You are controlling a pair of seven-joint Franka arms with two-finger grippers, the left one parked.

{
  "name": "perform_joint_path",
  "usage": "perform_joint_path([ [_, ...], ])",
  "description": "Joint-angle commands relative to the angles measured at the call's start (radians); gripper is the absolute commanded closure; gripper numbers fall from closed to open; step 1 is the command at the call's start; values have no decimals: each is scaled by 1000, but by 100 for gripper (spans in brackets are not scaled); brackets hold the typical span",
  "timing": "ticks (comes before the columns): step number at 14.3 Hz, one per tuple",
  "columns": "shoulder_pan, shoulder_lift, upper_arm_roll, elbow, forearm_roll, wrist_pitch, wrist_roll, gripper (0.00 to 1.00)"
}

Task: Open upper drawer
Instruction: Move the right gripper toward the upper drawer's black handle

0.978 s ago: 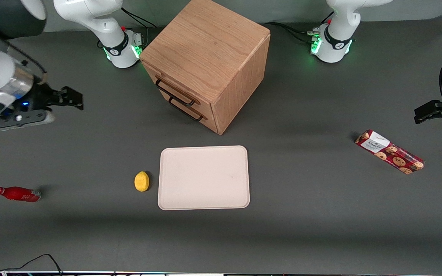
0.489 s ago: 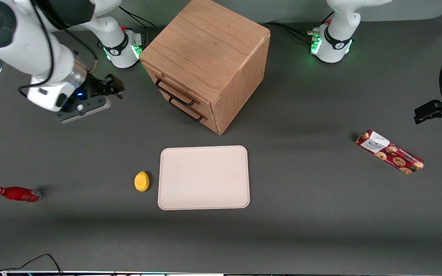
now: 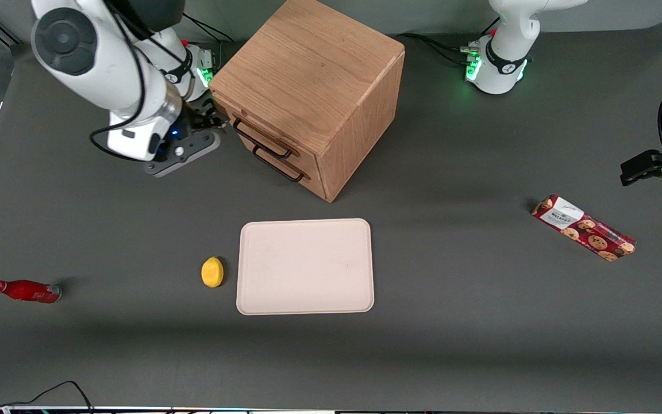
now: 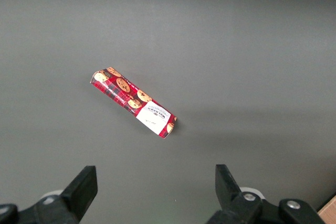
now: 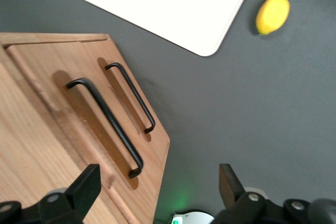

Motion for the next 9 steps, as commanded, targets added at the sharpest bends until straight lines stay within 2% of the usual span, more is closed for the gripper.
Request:
perform_joint_path([
  [1,70,33,-31,48,17,-11,7,0],
  [7,109,66,-34,64,40,4,5,0],
  [9,101,79,-42,61,81,12,5,0],
])
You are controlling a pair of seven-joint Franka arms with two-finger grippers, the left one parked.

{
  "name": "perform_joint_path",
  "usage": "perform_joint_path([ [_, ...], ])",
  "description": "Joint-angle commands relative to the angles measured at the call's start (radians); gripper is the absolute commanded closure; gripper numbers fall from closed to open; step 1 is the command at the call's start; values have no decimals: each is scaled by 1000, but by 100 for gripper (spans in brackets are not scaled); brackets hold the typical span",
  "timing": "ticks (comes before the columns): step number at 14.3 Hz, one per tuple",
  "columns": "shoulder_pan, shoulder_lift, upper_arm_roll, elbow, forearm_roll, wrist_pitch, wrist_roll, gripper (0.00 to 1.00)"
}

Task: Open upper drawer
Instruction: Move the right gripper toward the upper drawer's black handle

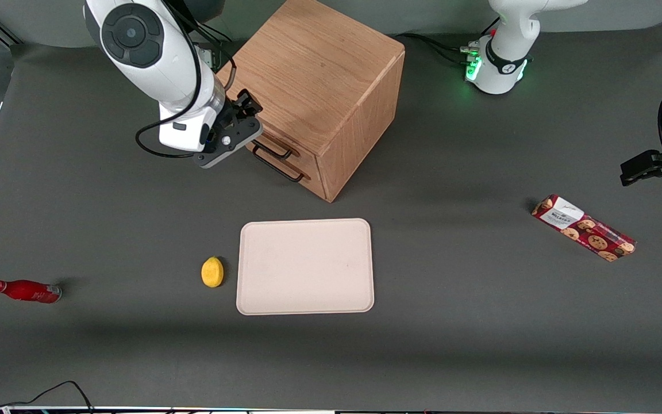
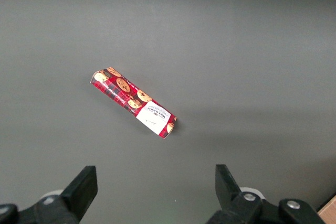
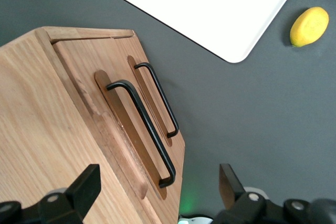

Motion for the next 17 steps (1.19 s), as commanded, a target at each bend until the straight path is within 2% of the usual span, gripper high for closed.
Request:
perform_joint_path([
  [1,22,34,-67,29,81,-1,-2,0],
  [2,23,45,-93,25,119,-1,-49,0],
  [4,22,72,-124,21,153,-2,-145,0],
  [15,22,94,-118,-61,172,7,-160,0],
  [17,22,91,-115,-99,173,39,-250,0],
])
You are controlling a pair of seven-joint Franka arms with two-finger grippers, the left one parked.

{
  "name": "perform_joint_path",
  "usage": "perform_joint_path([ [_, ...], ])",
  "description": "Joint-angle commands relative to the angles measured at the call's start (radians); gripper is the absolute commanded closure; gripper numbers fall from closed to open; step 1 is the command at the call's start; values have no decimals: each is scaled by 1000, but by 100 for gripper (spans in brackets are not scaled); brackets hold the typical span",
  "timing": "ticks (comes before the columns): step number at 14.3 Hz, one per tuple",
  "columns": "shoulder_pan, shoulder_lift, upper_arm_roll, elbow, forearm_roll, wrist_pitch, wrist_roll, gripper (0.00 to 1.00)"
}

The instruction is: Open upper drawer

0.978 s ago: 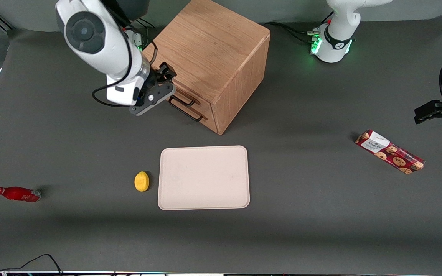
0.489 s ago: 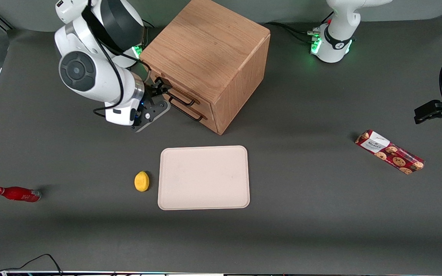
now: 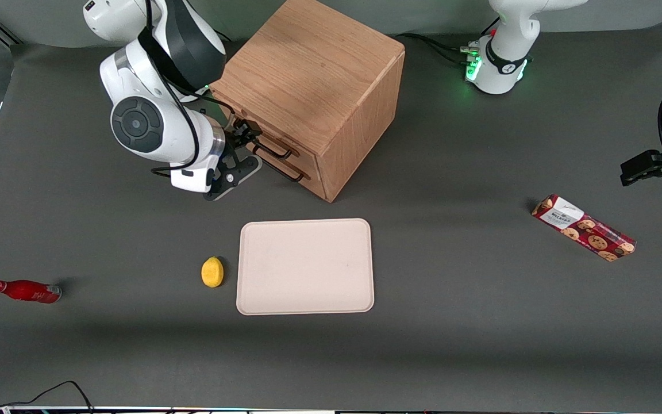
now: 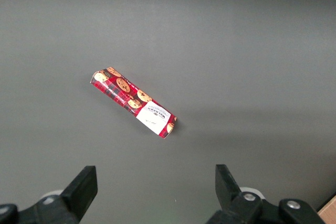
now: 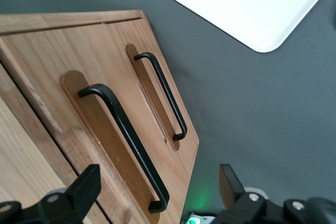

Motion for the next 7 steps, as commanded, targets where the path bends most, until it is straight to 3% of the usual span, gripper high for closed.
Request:
perform_joint_path([
  [1,4,-8,-7,-54,35,45,-109,0],
  [7,4,-8,7,-100,47,66,-117,0],
])
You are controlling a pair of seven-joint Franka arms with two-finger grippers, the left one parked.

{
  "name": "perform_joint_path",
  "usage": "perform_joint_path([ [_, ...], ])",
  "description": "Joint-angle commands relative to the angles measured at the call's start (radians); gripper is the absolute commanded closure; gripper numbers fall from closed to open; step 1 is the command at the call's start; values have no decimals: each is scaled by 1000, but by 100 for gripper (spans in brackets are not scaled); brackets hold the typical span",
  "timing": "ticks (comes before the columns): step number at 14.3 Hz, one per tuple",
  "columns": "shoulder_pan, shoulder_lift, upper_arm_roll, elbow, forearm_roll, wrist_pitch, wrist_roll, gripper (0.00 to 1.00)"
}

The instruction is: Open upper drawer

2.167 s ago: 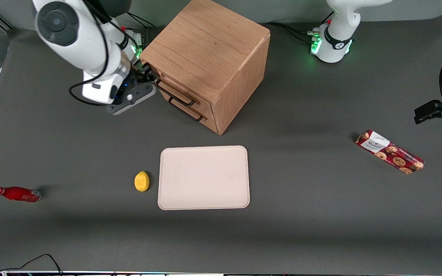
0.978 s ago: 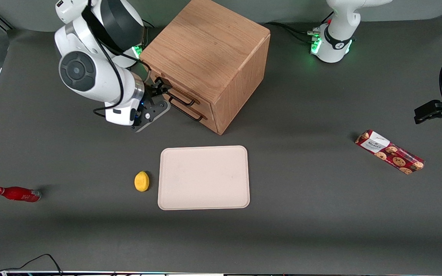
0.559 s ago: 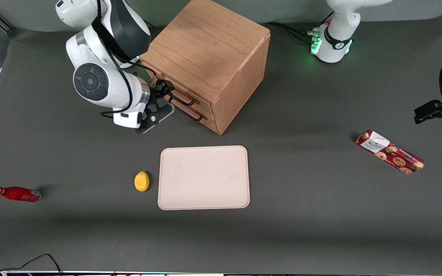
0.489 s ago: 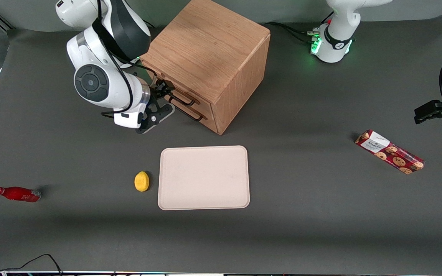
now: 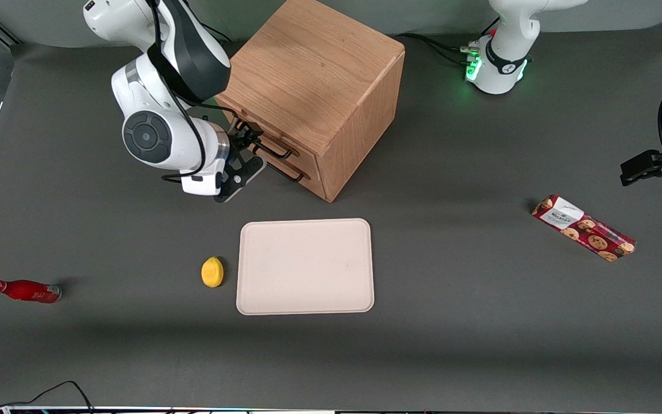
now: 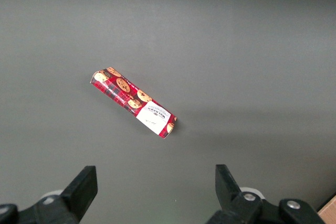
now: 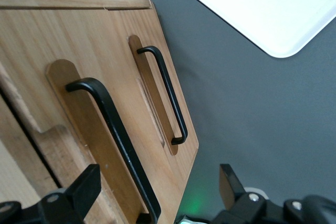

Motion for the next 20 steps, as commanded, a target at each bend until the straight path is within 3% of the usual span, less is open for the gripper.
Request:
perform_joint_path([
  [1,3,-7,5,-34,28,26,-32,0],
  [15,-5,-3,28,-129,59,78,-86,0],
  [20,-23,-2,30,-129,57,103,-245,0],
])
